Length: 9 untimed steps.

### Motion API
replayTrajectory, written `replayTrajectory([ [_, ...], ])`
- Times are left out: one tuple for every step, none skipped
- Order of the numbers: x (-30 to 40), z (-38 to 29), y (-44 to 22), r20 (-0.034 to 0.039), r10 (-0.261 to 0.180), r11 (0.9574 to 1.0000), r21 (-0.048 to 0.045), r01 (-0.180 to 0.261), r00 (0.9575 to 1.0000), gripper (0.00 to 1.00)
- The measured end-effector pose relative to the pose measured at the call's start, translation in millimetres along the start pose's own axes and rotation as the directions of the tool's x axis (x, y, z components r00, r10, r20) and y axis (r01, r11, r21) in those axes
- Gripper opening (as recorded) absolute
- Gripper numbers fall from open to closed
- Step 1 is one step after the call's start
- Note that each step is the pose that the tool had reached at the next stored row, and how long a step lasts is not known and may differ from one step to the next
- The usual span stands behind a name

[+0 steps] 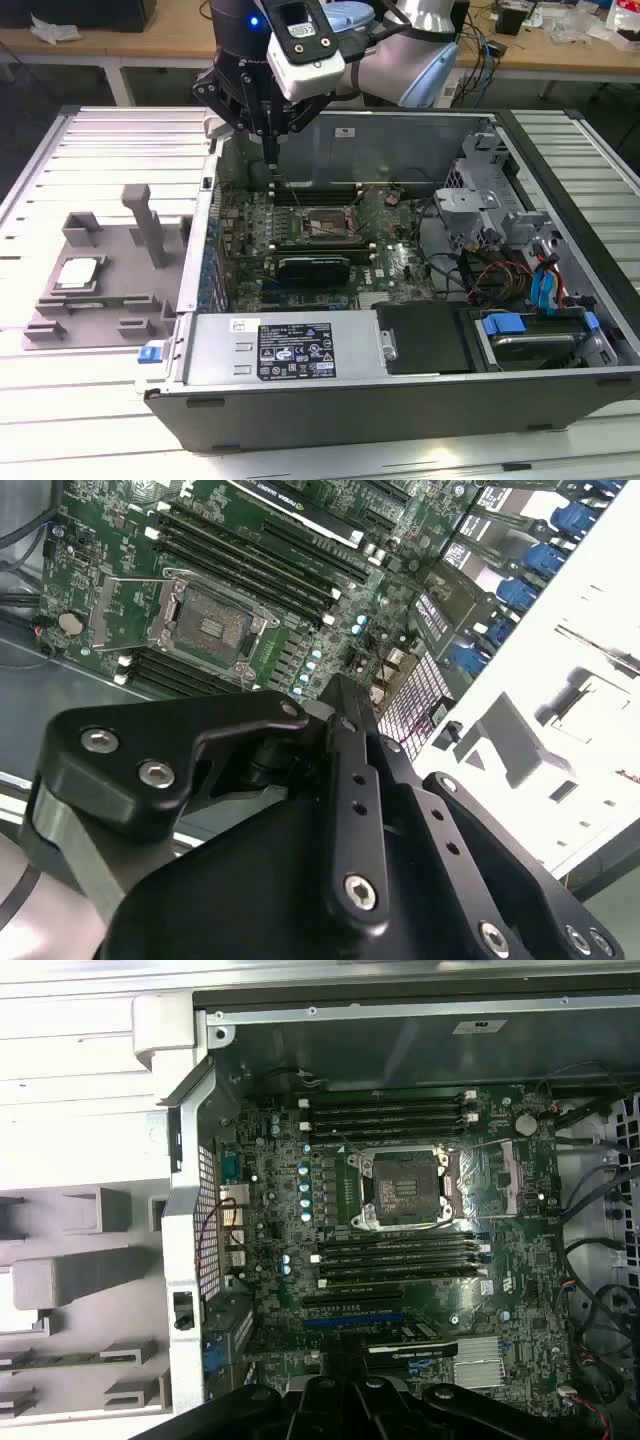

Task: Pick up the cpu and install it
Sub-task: 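Reach for the cpu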

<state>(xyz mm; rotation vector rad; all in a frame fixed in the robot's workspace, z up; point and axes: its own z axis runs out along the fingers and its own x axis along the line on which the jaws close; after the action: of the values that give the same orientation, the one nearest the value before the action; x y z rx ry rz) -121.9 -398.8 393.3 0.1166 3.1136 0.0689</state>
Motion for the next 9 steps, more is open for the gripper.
replayTrajectory([
  [0.0,0.0,0.0,0.0000,0.000,1.0000,0.0000,0.000,1.0000,0.11],
  [0.0,0.0,0.0,0.0000,0.000,1.0000,0.0000,0.000,1.0000,0.11],
  [0.0,0.0,0.0,-0.0001,0.000,1.0000,0.0000,0.000,1.0000,0.11],
  [0.0,0.0,0.0,0.0000,0.000,1.0000,0.0000,0.000,1.0000,0.11],
  [0.2,0.0,0.0,0.0000,0.000,1.0000,-0.0001,0.000,1.0000,0.11],
  [0.6,-0.1,0.0,-0.0001,0.000,1.0000,0.0001,0.000,1.0000,0.11],
  [1.3,0.0,-0.1,0.0000,0.000,1.0000,0.0000,0.000,1.0000,0.11],
  [1.9,0.0,-0.1,0.0000,0.000,1.0000,0.0000,0.000,1.0000,0.11],
  [2.2,-0.1,-0.2,0.0000,0.000,1.0000,0.0000,0.000,1.0000,0.11],
])
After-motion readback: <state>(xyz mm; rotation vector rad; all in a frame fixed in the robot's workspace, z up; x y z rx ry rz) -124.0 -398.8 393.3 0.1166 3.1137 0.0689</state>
